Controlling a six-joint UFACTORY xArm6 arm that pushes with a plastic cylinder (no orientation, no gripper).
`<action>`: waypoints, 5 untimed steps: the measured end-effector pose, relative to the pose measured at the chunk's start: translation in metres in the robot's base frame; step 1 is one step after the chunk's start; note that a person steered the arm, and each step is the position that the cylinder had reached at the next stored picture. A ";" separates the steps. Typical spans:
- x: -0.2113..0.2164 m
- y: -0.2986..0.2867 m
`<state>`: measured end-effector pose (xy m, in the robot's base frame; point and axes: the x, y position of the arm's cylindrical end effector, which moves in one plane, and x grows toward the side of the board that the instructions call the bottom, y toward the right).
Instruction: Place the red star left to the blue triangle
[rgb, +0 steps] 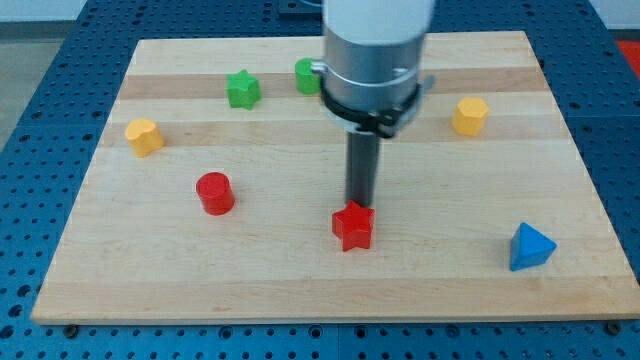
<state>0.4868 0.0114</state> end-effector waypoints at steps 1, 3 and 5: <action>0.000 -0.057; 0.042 -0.073; 0.039 0.051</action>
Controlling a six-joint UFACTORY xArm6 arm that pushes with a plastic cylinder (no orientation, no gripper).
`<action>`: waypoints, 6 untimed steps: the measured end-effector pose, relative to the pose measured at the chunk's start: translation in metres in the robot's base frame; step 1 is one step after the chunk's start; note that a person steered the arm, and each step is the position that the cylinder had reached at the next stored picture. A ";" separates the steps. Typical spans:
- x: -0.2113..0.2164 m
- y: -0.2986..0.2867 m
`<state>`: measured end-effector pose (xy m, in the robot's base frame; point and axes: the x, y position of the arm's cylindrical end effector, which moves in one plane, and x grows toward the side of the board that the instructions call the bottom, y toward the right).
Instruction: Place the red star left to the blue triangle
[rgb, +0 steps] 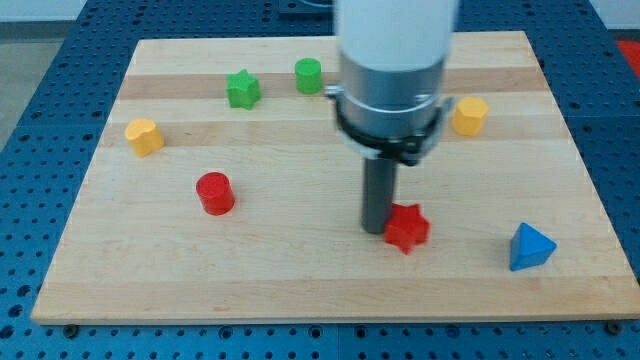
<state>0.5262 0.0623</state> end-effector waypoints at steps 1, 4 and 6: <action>-0.002 0.007; 0.000 0.047; 0.001 0.068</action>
